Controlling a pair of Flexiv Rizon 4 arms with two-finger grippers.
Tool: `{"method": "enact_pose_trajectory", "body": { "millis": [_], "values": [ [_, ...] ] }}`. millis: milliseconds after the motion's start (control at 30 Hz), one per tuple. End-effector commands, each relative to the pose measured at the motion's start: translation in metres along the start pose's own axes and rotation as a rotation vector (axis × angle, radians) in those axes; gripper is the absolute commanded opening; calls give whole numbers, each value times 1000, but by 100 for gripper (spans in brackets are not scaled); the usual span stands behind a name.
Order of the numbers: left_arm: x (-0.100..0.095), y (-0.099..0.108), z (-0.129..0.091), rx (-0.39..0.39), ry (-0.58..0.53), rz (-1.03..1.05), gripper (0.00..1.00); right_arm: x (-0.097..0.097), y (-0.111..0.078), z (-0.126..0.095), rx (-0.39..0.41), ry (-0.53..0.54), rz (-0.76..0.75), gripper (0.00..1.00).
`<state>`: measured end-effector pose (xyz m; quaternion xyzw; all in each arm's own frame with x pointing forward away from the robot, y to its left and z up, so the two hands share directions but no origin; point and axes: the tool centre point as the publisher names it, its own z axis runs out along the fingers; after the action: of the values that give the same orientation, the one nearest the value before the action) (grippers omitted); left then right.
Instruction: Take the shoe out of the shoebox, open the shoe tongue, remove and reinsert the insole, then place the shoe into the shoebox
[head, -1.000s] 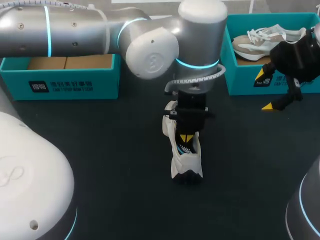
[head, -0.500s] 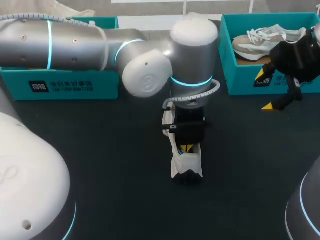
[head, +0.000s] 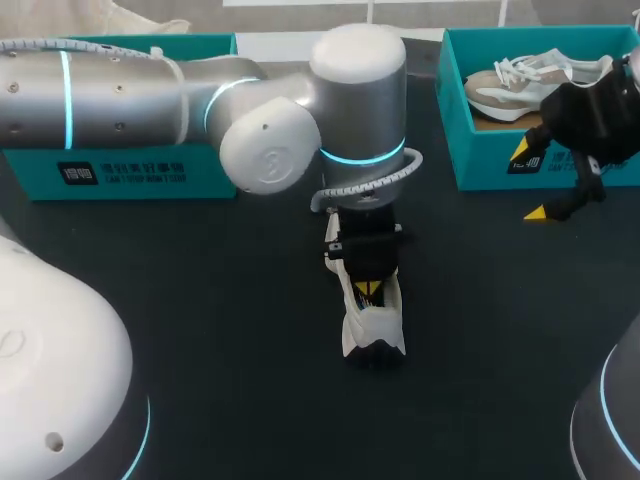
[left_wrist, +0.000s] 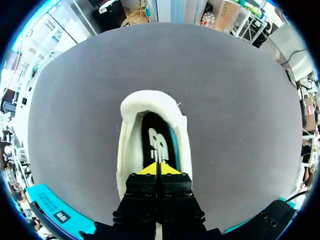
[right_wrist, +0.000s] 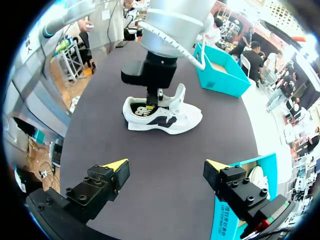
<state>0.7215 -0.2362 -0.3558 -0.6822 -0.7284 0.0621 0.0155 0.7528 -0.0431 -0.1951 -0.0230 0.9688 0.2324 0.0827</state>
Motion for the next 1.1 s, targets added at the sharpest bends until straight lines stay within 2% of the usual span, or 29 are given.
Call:
{"method": "enact_pose_trajectory", "body": {
  "millis": [33,233,567,700,1100],
  "values": [
    [10,-7,-13,-22,29,16,0,0,0,1,3,-1,1,100],
    [8,-6,11,-7,80,14,0,0,0,1,3,-1,1,100],
    [7,-3,29,-7,108,8,0,0,0,1,3,-1,1,100],
    [8,-2,43,-19,111,-8,0,0,0,1,3,-1,1,100],
    [3,-1,71,-65,-11,-99,0,0,0,1,3,-1,1,100]
  ]
}}
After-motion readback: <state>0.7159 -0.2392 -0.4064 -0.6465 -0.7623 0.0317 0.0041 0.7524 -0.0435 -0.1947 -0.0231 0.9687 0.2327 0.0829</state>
